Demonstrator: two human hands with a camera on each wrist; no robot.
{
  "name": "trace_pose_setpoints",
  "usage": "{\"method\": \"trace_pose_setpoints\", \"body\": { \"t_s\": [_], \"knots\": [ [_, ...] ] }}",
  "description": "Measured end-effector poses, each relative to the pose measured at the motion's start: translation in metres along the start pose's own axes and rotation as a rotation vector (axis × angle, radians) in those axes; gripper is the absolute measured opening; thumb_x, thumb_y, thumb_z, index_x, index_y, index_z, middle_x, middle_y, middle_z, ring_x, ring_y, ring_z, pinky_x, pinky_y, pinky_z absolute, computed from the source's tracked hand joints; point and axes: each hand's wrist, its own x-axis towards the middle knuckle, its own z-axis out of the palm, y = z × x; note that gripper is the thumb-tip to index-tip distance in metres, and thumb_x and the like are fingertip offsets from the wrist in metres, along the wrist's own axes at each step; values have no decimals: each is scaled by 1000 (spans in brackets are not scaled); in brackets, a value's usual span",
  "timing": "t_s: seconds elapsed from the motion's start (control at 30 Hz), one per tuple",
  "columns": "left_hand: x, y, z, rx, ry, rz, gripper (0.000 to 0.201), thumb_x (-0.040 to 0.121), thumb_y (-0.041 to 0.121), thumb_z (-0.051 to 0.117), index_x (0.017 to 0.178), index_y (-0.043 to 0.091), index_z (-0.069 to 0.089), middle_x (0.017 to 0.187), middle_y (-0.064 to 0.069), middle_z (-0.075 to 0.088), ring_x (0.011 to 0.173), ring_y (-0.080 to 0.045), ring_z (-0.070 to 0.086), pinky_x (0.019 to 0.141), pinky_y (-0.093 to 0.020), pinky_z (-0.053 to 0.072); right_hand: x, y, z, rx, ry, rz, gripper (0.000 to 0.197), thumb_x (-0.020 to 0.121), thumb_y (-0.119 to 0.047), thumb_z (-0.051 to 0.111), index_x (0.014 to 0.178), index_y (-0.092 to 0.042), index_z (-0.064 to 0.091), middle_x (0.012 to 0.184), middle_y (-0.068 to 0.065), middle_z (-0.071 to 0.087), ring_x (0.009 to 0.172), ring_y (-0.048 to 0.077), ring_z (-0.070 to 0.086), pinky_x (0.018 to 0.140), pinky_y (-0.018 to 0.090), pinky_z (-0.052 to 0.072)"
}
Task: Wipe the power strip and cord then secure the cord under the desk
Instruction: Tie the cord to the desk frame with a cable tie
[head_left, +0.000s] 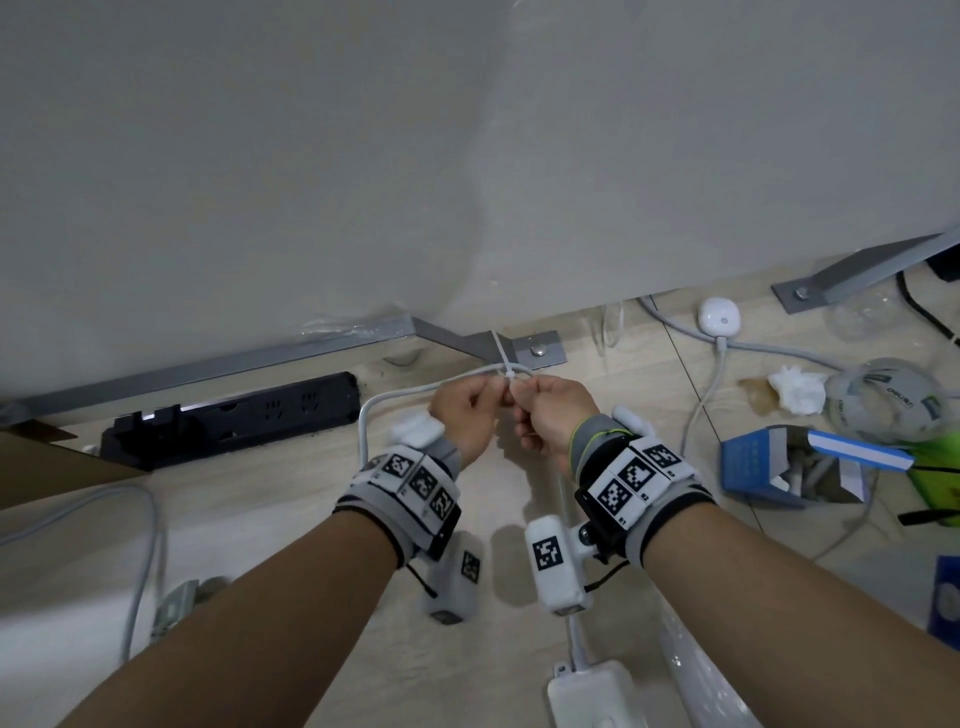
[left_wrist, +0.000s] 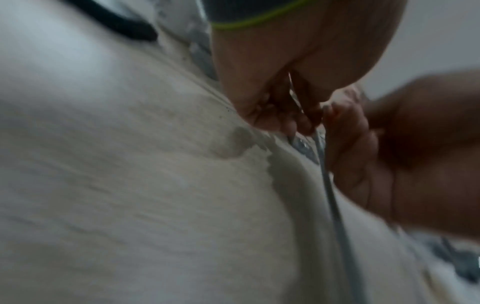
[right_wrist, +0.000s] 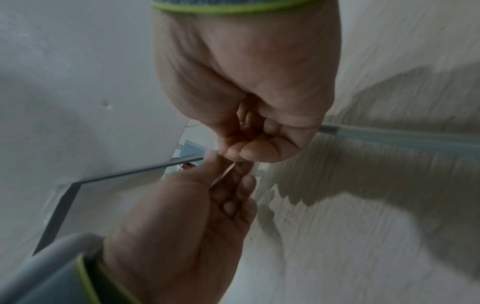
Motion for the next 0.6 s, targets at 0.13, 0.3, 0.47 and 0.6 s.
{"method": "trace_pose_setpoints", "body": {
  "t_s": [0.13, 0.3, 0.47, 0.6],
  "knots": [
    [11, 6, 1, -245, -97, -267, 17, 86, 24, 62, 76, 16, 74, 67, -11, 67, 59, -21, 56, 56, -28, 42, 1, 2, 0, -73, 35, -63, 29, 96, -15, 55, 67, -15, 57, 55, 3, 53, 43, 15, 45, 40, 21, 38],
    [16, 14, 5, -197, -7, -301, 27, 81, 29, 60, 58, 26, 74, 61, -2, 69, 58, -21, 57, 60, -29, 47, 1, 12, 2, -189, 46, -105, 29, 95, -14, 57, 65, -13, 56, 54, 4, 53, 43, 16, 46, 43, 21, 41],
    [15, 16, 15, -143, 132, -263, 32, 79, 33, 57, 50, 30, 70, 57, 2, 70, 60, -24, 68, 66, -41, 59, -2, 22, 0, -217, 38, -131, 23, 94, -11, 57, 71, -7, 57, 51, 5, 53, 34, 9, 44, 36, 16, 37],
    [16, 22, 7, -92, 72, -249, 36, 85, 30, 57, 54, 17, 69, 54, -2, 66, 49, -21, 60, 52, -22, 51, -2, 19, -1, -251, 65, -138, 27, 94, -13, 59, 68, -8, 57, 51, 5, 53, 34, 10, 44, 35, 16, 37]
  ]
}}
